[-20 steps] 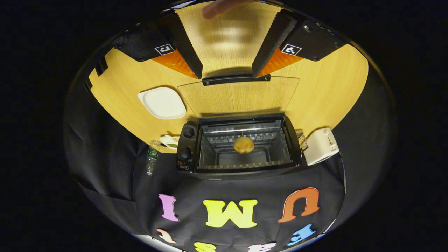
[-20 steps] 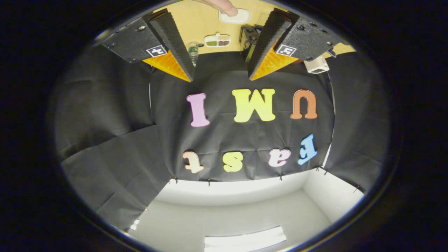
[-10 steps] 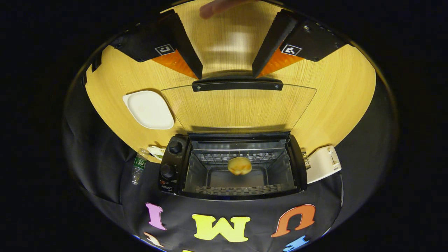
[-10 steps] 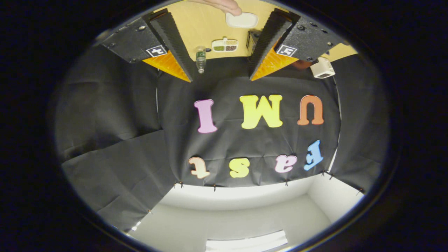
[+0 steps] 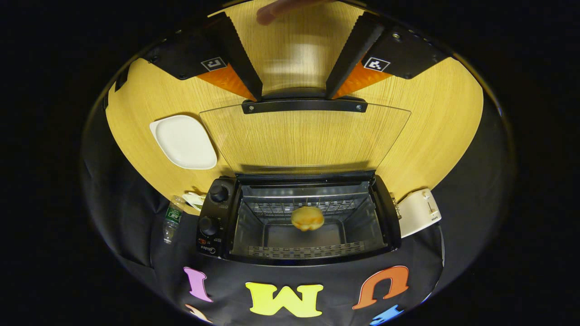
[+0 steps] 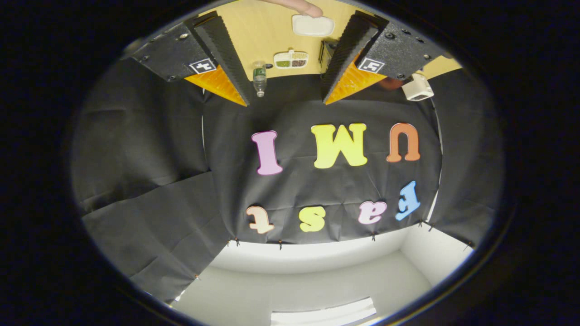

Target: Open the electric oven with the left hand, put the food in, and close the electric oven.

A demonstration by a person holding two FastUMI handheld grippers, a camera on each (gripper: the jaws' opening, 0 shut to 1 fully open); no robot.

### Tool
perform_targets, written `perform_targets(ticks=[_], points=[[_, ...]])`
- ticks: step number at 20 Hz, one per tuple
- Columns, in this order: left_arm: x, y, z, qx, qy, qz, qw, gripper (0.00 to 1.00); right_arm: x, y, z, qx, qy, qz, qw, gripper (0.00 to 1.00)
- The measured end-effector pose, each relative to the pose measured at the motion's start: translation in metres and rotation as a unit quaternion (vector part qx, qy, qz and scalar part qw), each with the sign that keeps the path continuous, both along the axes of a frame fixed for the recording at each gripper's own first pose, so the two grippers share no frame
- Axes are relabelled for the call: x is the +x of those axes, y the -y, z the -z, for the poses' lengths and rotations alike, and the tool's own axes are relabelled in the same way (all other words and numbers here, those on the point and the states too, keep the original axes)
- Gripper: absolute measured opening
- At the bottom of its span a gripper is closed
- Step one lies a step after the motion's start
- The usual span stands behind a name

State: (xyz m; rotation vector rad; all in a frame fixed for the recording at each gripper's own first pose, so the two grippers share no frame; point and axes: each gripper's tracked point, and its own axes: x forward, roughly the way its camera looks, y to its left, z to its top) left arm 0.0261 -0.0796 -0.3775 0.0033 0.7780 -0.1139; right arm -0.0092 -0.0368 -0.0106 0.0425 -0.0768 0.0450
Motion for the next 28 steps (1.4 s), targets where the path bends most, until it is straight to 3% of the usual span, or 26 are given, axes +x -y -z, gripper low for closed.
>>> perform_targets(ticks=[6, 7, 9, 14, 16, 17, 18, 19, 22, 28], points=[[0.004, -0.003, -0.02, 0.011, 0.022, -0.002, 1.0, 0.93, -0.007, -0.01, -0.001, 0.024, 0.002, -0.026, 0.999, 0.98], [0.005, -0.003, -0.024, 0.014, 0.027, -0.002, 1.0, 0.94, -0.007, -0.01, -0.001, 0.022, 0.004, -0.025, 0.999, 0.94], [0.008, -0.004, -0.031, 0.018, 0.04, -0.003, 0.999, 0.93, -0.007, -0.011, -0.001, 0.016, 0.005, -0.026, 1.0, 0.98], [0.01, -0.004, -0.039, 0.015, 0.04, -0.008, 0.999, 0.94, -0.004, -0.012, 0.006, 0.027, -0.005, -0.027, 0.999, 0.94], [0.013, -0.004, -0.047, 0.016, 0.056, -0.008, 0.998, 0.94, -0.002, -0.014, 0.012, 0.032, -0.013, -0.031, 0.999, 0.98], [0.015, -0.004, -0.049, 0.015, 0.06, -0.007, 0.998, 0.94, -0.001, -0.014, 0.013, 0.031, -0.016, -0.031, 0.999, 0.94], [0.016, -0.004, -0.053, 0.013, 0.063, -0.007, 0.998, 0.94, 0.0, -0.013, 0.015, 0.03, -0.018, -0.029, 0.999, 0.98], [0.017, -0.005, -0.056, 0.01, 0.067, -0.007, 0.998, 0.94, 0.001, -0.013, 0.016, 0.03, -0.02, -0.028, 0.999, 0.94], [0.024, -0.004, -0.072, 0.004, 0.091, -0.003, 0.996, 0.94, -0.003, -0.016, 0.015, 0.036, -0.02, -0.034, 0.999, 0.98], [0.043, -0.014, -0.099, 0.018, 0.127, -0.002, 0.992, 0.94, -0.006, -0.02, 0.016, 0.027, -0.018, -0.035, 0.999, 0.94]])
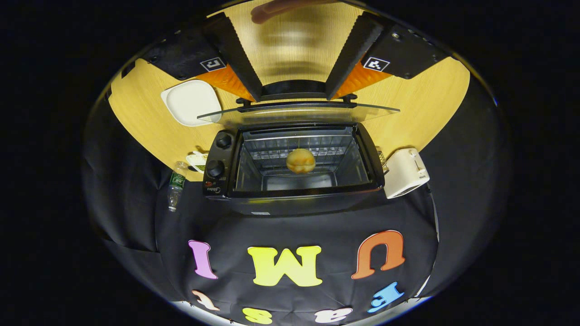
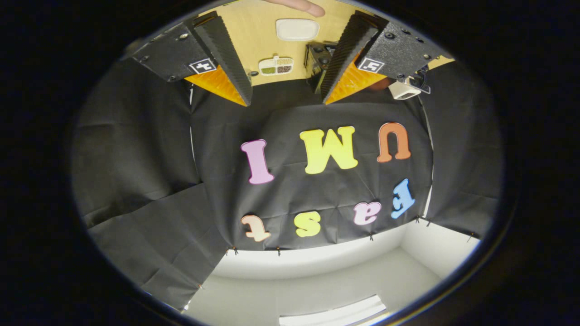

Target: Open the electric oven with the left hand, put the food in, and close the electric oven.

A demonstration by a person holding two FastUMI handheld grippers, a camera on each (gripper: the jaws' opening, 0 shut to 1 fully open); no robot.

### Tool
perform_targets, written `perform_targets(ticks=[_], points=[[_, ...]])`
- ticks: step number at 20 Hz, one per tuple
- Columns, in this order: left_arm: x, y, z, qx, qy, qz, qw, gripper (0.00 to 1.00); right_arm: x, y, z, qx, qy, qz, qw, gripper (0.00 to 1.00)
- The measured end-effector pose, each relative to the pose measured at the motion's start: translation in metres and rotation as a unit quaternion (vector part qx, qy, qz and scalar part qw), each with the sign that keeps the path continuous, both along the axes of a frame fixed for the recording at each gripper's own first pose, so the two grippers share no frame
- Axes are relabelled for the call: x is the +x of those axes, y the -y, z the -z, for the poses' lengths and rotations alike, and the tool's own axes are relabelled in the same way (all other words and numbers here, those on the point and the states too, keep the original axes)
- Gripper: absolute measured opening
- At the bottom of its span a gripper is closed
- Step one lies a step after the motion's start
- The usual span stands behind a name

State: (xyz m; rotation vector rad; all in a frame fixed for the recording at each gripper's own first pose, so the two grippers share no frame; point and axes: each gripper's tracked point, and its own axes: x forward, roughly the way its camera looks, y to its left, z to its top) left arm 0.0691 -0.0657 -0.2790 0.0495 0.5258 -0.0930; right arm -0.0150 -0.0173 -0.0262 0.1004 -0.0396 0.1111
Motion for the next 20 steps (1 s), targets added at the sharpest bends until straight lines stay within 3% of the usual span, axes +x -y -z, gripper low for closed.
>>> perform_targets(ticks=[1, 2, 9, 10, 11, 14, 20], points=[[0.005, -0.001, -0.006, -0.001, 0.008, 0.0, 1.0, 0.95, 0.0, -0.001, 0.0, -0.002, -0.001, -0.001, 1.0, 0.98], [0.009, -0.002, -0.011, -0.003, 0.01, 0.0, 1.0, 0.95, -0.001, -0.001, 0.001, -0.003, -0.001, 0.001, 1.0, 0.94], [0.044, -0.005, -0.042, -0.031, 0.032, -0.001, 0.999, 0.95, -0.005, -0.003, 0.006, -0.006, -0.007, 0.004, 1.0, 0.94], [0.048, -0.007, -0.045, -0.037, 0.032, -0.003, 0.999, 0.95, -0.005, -0.001, 0.007, -0.008, -0.007, 0.006, 1.0, 0.98], [0.053, -0.01, -0.05, -0.048, 0.036, -0.003, 0.998, 0.95, -0.006, -0.001, 0.008, -0.009, -0.008, 0.007, 1.0, 0.94], [0.053, -0.018, -0.059, -0.065, 0.042, -0.007, 0.997, 0.95, -0.007, 0.0, 0.007, -0.01, -0.008, 0.009, 1.0, 0.94], [0.039, -0.03, -0.083, -0.053, 0.078, -0.012, 0.995, 0.92, -0.013, 0.0, 0.005, -0.01, -0.007, 0.01, 1.0, 0.94]])
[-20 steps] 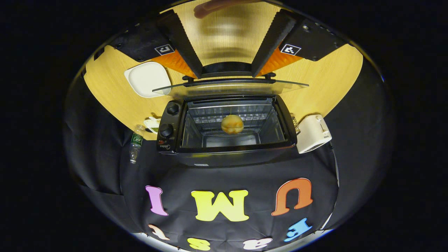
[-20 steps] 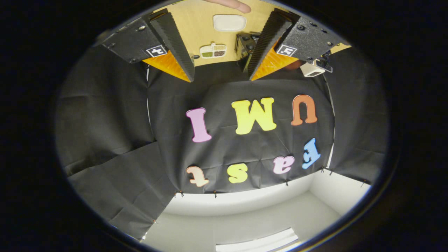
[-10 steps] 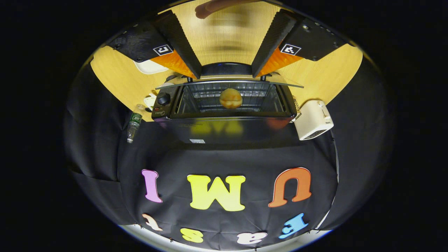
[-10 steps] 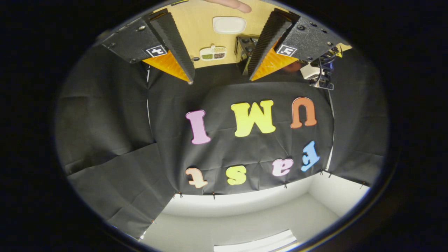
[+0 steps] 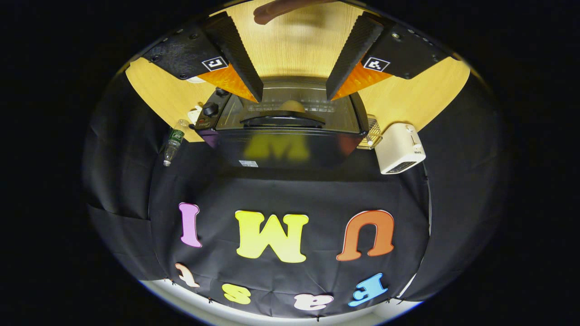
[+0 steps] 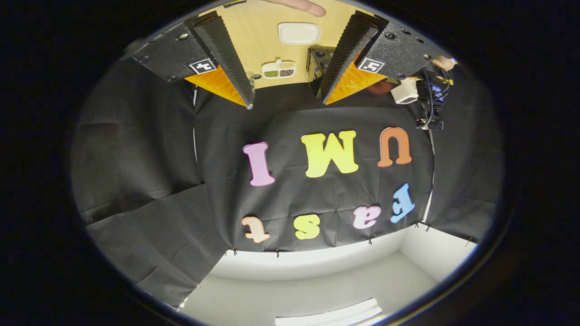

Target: Open the electric oven with the left hand, put the food in, and close the electric oven.

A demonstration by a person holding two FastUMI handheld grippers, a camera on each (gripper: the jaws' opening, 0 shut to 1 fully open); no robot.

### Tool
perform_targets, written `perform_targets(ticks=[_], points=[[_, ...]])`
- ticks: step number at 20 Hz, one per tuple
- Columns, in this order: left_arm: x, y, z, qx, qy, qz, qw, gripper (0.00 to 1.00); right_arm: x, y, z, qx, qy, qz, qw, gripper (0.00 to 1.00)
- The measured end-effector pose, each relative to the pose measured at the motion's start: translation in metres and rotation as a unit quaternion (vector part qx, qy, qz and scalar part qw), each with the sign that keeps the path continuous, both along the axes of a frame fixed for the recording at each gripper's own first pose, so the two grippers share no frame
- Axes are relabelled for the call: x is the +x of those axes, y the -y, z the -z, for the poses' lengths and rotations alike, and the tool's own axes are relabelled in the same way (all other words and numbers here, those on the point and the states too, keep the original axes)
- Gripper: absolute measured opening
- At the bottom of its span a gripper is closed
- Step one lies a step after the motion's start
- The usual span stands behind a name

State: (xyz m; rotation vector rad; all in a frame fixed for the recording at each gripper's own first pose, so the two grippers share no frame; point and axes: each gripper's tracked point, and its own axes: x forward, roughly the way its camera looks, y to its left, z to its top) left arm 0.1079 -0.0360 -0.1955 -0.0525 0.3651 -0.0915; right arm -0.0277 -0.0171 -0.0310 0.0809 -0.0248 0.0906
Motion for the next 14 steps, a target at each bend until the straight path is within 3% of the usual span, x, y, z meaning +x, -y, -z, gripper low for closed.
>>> perform_targets(ticks=[8, 11, 14], points=[[-0.044, -0.006, -0.08, 0.014, 0.092, 0.002, 0.996, 0.92, -0.011, 0.006, -0.007, -0.003, 0.009, 0.012, 1.0, 0.94], [-0.065, -0.014, -0.115, 0.023, 0.13, -0.013, 0.991, 0.92, -0.017, 0.005, -0.01, -0.004, 0.013, 0.01, 1.0, 0.98], [-0.088, -0.017, -0.142, 0.029, 0.159, -0.023, 0.987, 0.92, -0.022, 0.008, -0.012, -0.016, 0.016, 0.013, 1.0, 0.94]])
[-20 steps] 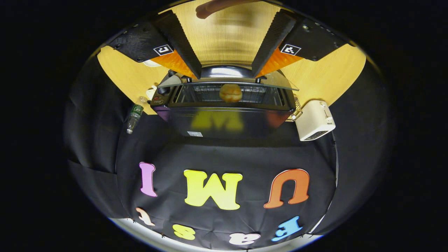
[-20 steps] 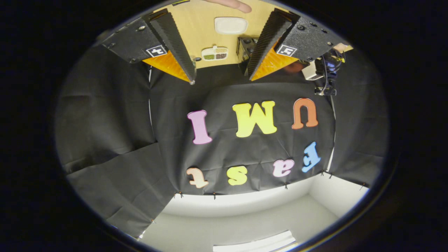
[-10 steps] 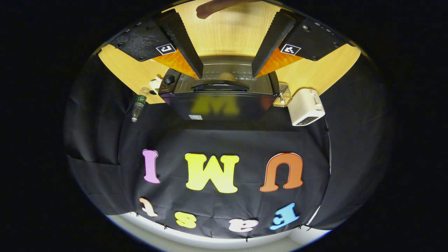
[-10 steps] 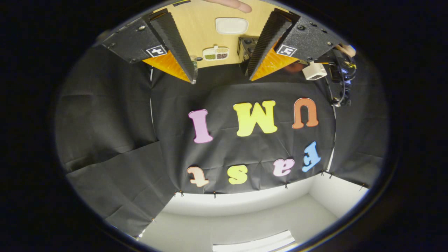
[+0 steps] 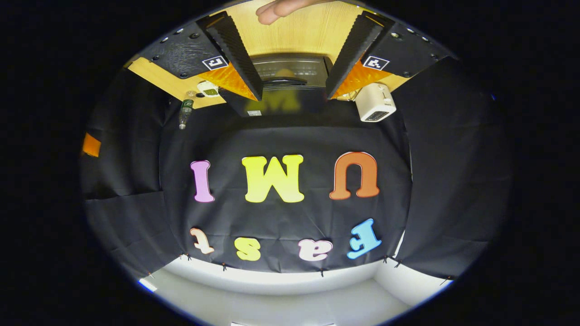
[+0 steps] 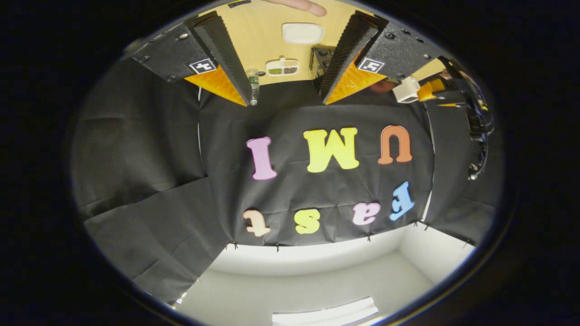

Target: Open the electric oven with the left hand, put the food in, and close the electric oven.

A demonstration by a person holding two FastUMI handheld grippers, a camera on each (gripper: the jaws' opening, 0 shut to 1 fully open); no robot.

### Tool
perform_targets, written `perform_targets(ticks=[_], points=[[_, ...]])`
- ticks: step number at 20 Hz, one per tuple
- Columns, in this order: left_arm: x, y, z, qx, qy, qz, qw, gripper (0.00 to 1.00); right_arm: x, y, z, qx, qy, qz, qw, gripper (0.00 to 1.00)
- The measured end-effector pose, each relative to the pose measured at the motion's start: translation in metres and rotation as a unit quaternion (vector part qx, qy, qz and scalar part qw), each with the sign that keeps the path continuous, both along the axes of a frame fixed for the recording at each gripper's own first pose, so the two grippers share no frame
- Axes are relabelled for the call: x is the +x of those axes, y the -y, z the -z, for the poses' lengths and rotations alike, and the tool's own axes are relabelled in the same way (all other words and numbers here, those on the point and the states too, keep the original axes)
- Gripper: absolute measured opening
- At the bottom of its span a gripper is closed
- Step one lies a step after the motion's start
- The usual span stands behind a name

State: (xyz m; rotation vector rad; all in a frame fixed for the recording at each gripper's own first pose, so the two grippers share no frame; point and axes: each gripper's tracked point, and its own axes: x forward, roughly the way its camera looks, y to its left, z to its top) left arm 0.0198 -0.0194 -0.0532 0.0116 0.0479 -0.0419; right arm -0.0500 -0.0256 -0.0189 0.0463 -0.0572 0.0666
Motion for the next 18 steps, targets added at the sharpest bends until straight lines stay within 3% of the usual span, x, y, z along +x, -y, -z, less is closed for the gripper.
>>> perform_targets(ticks=[4, 11, 12, 13, 15, 16, 17, 18], points=[[-0.032, 0.007, -0.025, -0.009, 0.039, 0.006, 0.999, 0.93, -0.006, 0.007, -0.008, -0.008, 0.008, 0.013, 1.0, 0.98], [-0.076, 0.018, -0.032, -0.006, 0.062, 0.015, 0.998, 0.92, -0.008, 0.019, -0.007, -0.017, 0.006, 0.027, 0.999, 0.94], [-0.079, 0.019, -0.028, -0.002, 0.063, 0.012, 0.998, 0.82, -0.008, 0.021, -0.006, -0.016, 0.004, 0.03, 0.999, 0.94], [-0.081, 0.02, -0.025, -0.002, 0.06, 0.011, 0.998, 0.92, -0.007, 0.022, -0.004, -0.015, 0.003, 0.032, 0.999, 0.94], [-0.081, 0.026, -0.017, 0.001, 0.051, 0.017, 0.999, 0.92, -0.006, 0.019, -0.002, -0.017, 0.001, 0.03, 0.999, 0.94], [-0.08, 0.025, -0.017, 0.004, 0.051, 0.016, 0.999, 0.82, -0.005, 0.017, -0.002, -0.018, 0.0, 0.028, 0.999, 0.94], [-0.079, 0.023, -0.019, 0.007, 0.051, 0.014, 0.999, 0.94, -0.006, 0.014, -0.002, -0.022, 0.0, 0.026, 0.999, 0.94], [-0.078, 0.023, -0.018, 0.01, 0.05, 0.014, 0.999, 0.95, -0.006, 0.012, -0.003, -0.024, 0.001, 0.026, 0.999, 0.94]])
